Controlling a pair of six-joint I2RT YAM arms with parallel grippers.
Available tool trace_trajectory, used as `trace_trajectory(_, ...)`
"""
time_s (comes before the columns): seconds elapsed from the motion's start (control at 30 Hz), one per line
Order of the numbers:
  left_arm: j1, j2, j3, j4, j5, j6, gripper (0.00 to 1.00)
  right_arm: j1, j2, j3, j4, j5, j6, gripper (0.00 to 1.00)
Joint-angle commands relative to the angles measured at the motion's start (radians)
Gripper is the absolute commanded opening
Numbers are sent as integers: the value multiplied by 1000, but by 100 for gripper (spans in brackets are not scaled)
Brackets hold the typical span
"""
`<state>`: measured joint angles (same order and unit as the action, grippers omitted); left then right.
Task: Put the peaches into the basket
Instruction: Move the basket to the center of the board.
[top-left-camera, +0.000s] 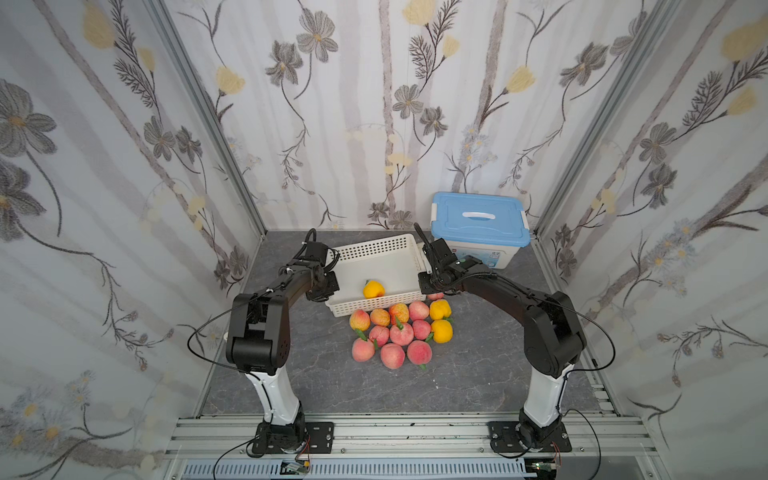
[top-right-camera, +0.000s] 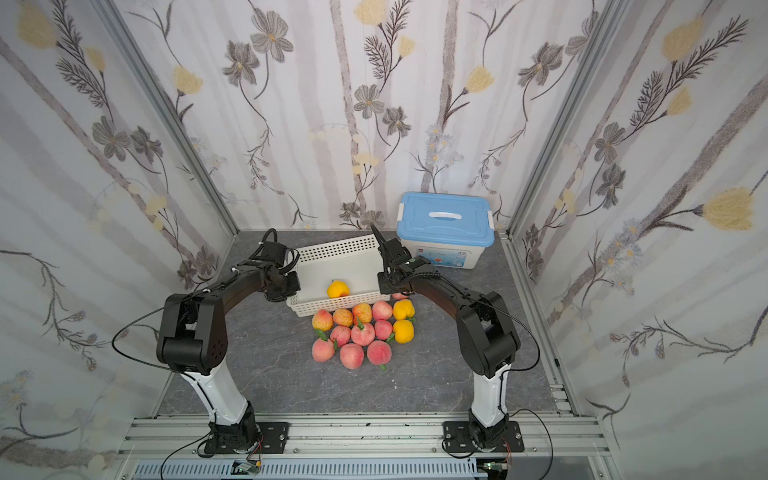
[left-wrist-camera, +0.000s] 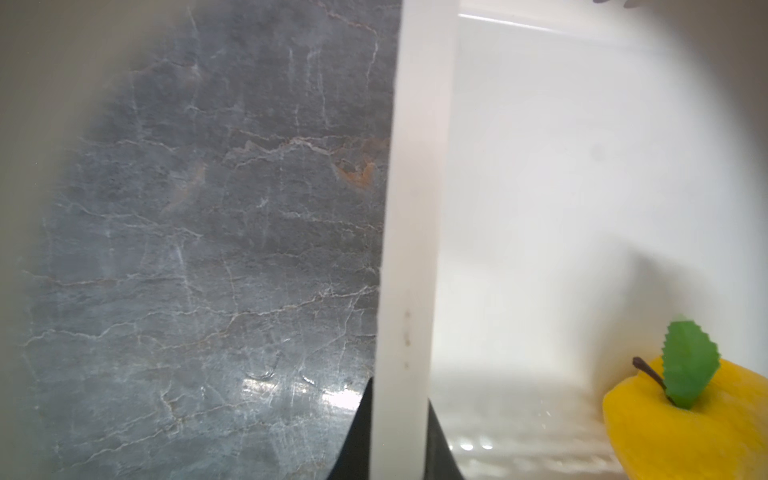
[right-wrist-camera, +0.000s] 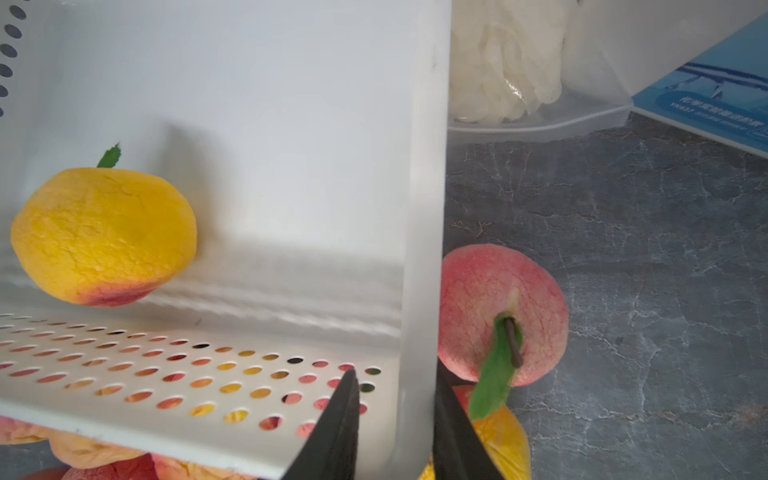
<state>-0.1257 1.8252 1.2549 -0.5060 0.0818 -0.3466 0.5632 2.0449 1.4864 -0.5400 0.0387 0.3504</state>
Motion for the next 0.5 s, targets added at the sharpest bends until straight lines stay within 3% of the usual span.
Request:
trace_trajectory(0.0,-4,-4,-20,23,14,-32,3,6,-5,-12,32,-88,11,33)
trace_trajectory(0.23,-6,-14,-29,24,-4,-29,8,11,-6,-47,51,-88,7,40)
trace_trajectory(0.47,-11,-72,-77,22,-7,-25,8,42,-51,-122,74,-79,22,40)
